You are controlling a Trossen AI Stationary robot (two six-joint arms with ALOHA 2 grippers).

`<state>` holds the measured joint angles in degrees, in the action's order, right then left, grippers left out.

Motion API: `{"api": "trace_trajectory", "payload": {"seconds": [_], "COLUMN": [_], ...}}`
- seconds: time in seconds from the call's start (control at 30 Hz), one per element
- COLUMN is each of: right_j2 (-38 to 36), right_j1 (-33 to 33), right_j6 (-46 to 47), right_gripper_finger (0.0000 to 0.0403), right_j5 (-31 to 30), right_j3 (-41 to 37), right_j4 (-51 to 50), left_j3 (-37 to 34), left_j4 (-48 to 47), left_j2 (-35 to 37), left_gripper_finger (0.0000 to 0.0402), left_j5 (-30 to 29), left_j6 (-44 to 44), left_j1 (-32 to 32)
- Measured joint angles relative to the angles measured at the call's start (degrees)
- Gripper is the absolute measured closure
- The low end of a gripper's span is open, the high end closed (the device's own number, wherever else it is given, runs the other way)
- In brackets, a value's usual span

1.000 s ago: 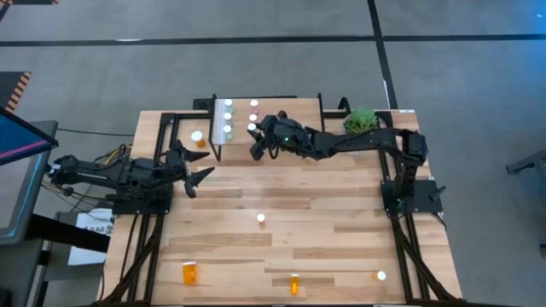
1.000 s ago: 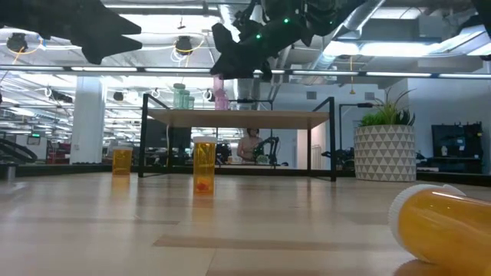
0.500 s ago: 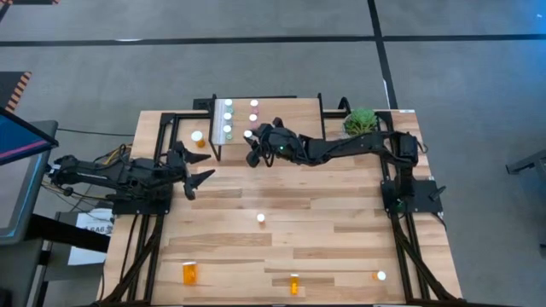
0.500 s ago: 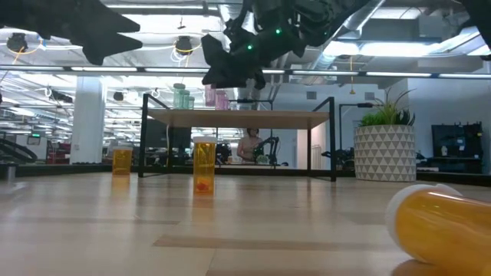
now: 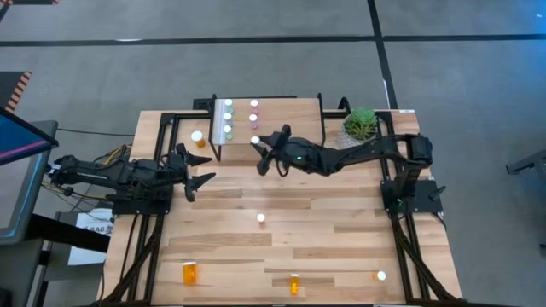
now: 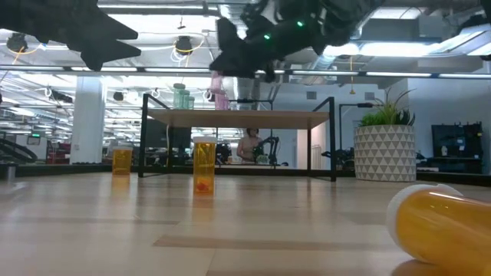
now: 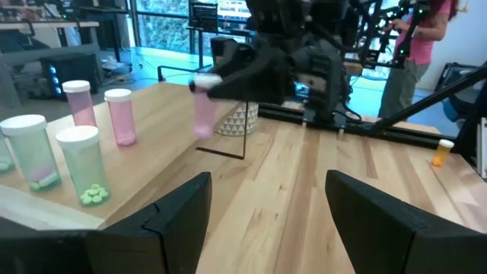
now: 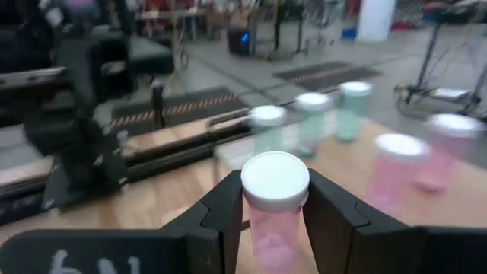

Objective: Pick and place medicine bottles onto shelf by color
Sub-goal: Put the pink pill bottle on the shelf aligned with the other pink pill bottles

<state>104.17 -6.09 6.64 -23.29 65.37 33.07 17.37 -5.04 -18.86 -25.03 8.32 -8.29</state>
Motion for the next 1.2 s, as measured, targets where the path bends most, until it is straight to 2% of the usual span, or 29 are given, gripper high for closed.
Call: {"api": "trace_trajectory", "payload": {"seconds": [0.1, 0.43, 0.83, 1.2], "right_j2": [-1.02, -0.84, -0.84, 1.23], "right_j1": [-0.93, -2.93, -3.43, -4.15], "right_j6": [1.10, 1.90, 0.45, 2.17], "right_gripper_finger": [0.0264, 0.0253, 0.0245, 0.0245], "right_j5": [-0.11, 0.70, 1.07, 1.07], "right_j3": [-2.70, -2.97, 2.87, 2.86], "right_j4": [5.16, 5.12, -4.92, -5.24], "left_j3": [0.00, 0.00, 0.00, -0.02], "left_j4": [0.30, 1.73, 1.66, 1.53], "left_j2": [-0.01, -0.01, -0.01, -0.01], "left_gripper_finger": [0.0156, 0.0156, 0.0156, 0.0156], "left_j5": [0.07, 0.07, -0.80, -0.93], "left_j6": [0.03, -0.50, -0.57, -0.57], "left_j1": [0.00, 0.00, 0.00, 0.00]}}
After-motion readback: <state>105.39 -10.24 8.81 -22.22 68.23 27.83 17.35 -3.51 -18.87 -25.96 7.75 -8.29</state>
